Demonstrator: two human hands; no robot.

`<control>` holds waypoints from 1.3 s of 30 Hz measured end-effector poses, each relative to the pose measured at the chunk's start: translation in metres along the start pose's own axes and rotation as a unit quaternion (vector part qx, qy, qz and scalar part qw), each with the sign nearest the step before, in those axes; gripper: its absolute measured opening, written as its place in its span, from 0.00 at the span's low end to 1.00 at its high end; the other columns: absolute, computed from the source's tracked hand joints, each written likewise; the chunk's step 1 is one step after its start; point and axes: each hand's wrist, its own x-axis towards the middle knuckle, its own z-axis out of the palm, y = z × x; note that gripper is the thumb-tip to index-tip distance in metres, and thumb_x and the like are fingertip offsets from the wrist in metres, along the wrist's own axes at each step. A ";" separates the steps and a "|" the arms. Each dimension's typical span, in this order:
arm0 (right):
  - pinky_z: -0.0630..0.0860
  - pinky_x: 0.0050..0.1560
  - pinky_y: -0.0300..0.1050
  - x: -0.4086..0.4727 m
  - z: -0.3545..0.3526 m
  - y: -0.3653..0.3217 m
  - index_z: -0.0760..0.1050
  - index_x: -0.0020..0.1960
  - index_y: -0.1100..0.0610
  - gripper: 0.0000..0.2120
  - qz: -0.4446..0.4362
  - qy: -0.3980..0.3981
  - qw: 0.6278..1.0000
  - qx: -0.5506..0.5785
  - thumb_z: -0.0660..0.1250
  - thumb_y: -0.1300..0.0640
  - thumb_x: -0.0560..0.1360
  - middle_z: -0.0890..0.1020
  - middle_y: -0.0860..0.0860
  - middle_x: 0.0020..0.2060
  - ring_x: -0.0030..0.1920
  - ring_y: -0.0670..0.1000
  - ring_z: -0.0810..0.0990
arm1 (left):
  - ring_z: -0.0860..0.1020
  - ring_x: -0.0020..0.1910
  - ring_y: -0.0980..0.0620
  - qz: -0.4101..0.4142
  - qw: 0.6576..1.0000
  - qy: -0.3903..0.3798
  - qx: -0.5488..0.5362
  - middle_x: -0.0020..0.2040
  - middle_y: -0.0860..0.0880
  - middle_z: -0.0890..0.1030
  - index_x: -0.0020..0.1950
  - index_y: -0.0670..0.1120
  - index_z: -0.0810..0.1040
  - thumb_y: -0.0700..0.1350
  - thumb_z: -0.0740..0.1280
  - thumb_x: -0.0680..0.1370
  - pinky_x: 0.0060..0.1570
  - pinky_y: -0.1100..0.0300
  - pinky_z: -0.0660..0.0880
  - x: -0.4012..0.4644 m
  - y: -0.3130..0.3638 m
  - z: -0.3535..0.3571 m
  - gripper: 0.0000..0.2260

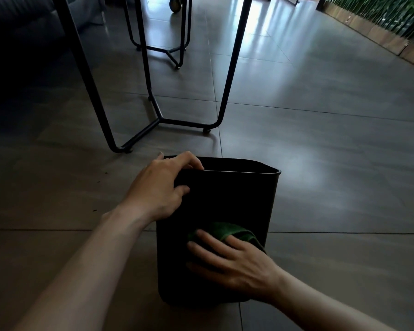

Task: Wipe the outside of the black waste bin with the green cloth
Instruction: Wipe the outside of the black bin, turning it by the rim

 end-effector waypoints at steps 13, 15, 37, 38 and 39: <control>0.77 0.64 0.55 0.002 0.000 0.008 0.70 0.76 0.48 0.20 0.107 0.043 0.993 0.012 0.59 0.56 0.84 0.68 0.57 0.77 0.78 0.62 0.66 | 0.77 0.65 0.50 -0.015 1.000 -0.008 -0.006 0.49 0.65 0.78 0.57 0.61 0.75 0.38 0.73 0.74 0.81 0.52 0.48 0.005 -0.003 0.001 0.20; 0.79 0.63 0.51 -0.016 0.005 -0.017 0.70 0.76 0.47 0.20 -0.002 -0.023 1.000 0.016 0.60 0.56 0.84 0.71 0.54 0.76 0.78 0.60 0.66 | 0.76 0.66 0.50 -0.014 1.000 -0.007 -0.006 0.49 0.65 0.78 0.57 0.61 0.75 0.38 0.73 0.74 0.80 0.54 0.46 0.005 -0.003 0.001 0.20; 0.73 0.68 0.56 0.015 -0.020 0.039 0.62 0.81 0.47 0.27 0.232 0.088 0.965 0.086 0.65 0.56 0.84 0.61 0.58 0.82 0.83 0.60 0.56 | 0.64 0.52 0.84 0.018 1.000 -0.003 -0.012 0.47 0.66 0.78 0.56 0.61 0.76 0.36 0.72 0.74 0.77 0.41 0.58 0.005 0.003 0.001 0.21; 0.72 0.70 0.58 0.023 -0.023 0.050 0.61 0.81 0.47 0.27 0.267 0.110 0.953 0.092 0.64 0.55 0.84 0.59 0.58 0.82 0.83 0.60 0.55 | 0.61 0.52 0.86 0.018 1.000 -0.003 -0.012 0.47 0.66 0.78 0.56 0.61 0.76 0.36 0.71 0.74 0.76 0.40 0.60 0.005 0.003 0.000 0.21; 0.71 0.72 0.59 0.027 -0.023 0.054 0.61 0.81 0.48 0.27 0.289 0.117 0.945 0.098 0.64 0.55 0.84 0.58 0.58 0.82 0.83 0.61 0.54 | 0.60 0.52 0.87 0.018 1.000 -0.003 -0.011 0.47 0.67 0.78 0.57 0.60 0.76 0.36 0.71 0.74 0.75 0.39 0.60 0.005 0.003 0.000 0.21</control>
